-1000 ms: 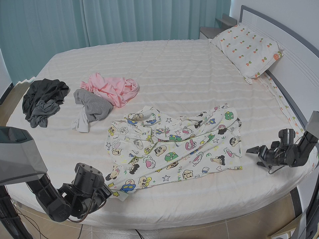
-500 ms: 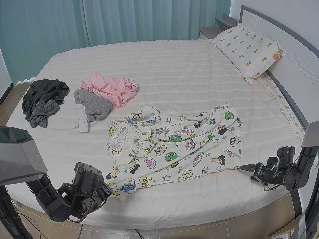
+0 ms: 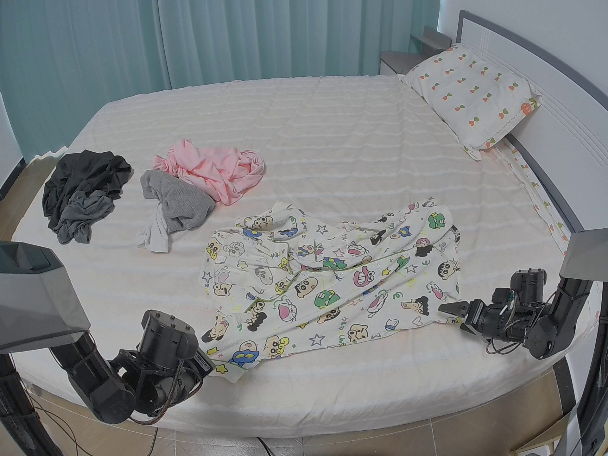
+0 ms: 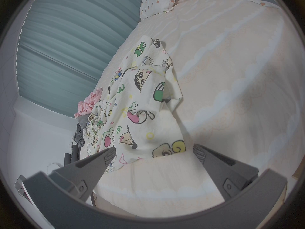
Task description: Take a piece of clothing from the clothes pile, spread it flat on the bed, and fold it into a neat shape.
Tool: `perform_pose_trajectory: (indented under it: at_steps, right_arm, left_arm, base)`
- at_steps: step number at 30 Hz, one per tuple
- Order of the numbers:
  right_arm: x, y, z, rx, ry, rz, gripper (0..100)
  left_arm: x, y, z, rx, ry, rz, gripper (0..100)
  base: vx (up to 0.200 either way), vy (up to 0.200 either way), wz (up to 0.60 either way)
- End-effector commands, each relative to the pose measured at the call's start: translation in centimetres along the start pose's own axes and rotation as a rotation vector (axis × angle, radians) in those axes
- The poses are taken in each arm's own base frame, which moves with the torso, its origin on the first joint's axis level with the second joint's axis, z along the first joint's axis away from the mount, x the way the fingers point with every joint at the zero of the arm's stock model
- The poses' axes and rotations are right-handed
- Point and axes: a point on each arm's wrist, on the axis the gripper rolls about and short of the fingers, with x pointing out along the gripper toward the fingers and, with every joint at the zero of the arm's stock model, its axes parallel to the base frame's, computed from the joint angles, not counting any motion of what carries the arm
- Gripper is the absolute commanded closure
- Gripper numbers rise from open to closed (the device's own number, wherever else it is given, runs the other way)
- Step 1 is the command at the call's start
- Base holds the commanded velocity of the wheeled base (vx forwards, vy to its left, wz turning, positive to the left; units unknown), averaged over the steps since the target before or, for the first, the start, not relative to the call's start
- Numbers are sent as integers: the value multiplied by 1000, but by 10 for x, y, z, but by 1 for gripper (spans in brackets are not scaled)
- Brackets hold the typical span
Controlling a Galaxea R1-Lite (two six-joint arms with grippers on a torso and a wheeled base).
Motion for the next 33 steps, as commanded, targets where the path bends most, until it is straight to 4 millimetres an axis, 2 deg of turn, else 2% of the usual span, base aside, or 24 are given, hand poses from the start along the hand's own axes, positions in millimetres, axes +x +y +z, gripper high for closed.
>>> perform_pose_trajectory:
  at_steps: [1, 4, 5, 12, 17, 18, 22, 23, 24, 26, 29, 33]
  right_arm:
    - [8, 2, 1, -12, 1, 12, 0]
    - [13, 1, 0, -13, 9, 13, 0]
    - [14, 1, 0, -15, 9, 15, 100]
    - [20, 1, 0, -22, 6, 23, 100]
    - [11, 6, 0, -21, 2, 31, 100]
    - [2, 10, 0, -17, -1, 39, 100]
    - [-12, 20, 5, -9, -30, 74, 100]
    - [-25, 29, 12, -3, -67, 114, 100]
    - [-25, 29, 12, -3, -67, 114, 100]
    - [-40, 42, 23, -6, -115, 168, 100]
    - [-50, 50, 30, -16, -146, 200, 100]
    - [-66, 64, 42, -38, -210, 244, 100]
  left_arm:
    - [0, 0, 0, 0, -1, -1, 100]
    - [0, 0, 0, -1, -1, 2, 100]
    - [0, 0, 0, -1, -2, 0, 100]
    - [0, 0, 0, 1, -1, 1, 100]
    - [0, -1, 0, 0, -2, -2, 100]
    - [0, -1, 1, -1, -4, -4, 100]
    - [-1, -3, 2, -3, -10, -14, 100]
    - [-3, -6, 4, -7, -18, -31, 100]
    - [-3, -6, 4, -7, -18, -31, 100]
    - [-10, -17, 13, -30, -53, -87, 100]
    - [-20, -30, 23, -58, -99, -154, 100]
    - [-44, -54, 42, -53, -170, -288, 100]
  base:
    - [0, 0, 0]
    - [0, 0, 0]
    - [0, 0, 0]
    - [0, 0, 0]
    - [0, 0, 0]
    - [0, 0, 0]
    - [0, 0, 0]
    - [0, 0, 0]
    - [0, 0, 0]
    - [0, 0, 0]
    - [0, 0, 0]
    - [0, 0, 0]
